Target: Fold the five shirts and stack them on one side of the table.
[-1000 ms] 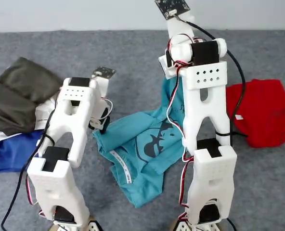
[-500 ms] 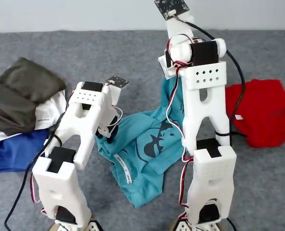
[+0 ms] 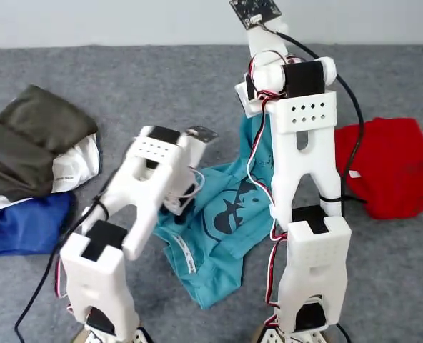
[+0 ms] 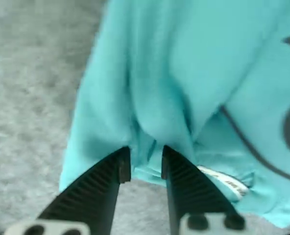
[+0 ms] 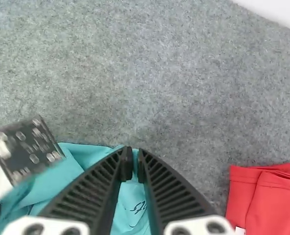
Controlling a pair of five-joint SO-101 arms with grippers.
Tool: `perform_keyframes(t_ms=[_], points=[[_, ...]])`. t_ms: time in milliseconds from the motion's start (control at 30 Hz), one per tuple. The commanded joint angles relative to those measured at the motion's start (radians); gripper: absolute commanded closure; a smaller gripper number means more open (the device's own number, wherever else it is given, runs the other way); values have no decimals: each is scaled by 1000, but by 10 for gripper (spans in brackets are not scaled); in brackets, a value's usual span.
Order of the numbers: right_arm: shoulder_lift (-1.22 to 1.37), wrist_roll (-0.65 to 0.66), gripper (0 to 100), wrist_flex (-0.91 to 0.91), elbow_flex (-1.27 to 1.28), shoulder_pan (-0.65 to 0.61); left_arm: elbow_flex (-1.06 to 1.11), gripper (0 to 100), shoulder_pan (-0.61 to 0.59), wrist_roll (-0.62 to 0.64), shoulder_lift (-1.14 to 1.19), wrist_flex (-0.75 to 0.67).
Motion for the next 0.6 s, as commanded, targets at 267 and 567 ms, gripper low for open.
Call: perform_keyframes(t_ms=[267,567], points=[[-5,-6,990,39,2,8,-74,885,44,17,-20,81],[1,-6,990,39,2,8,-107,885,112,12,-8,146]])
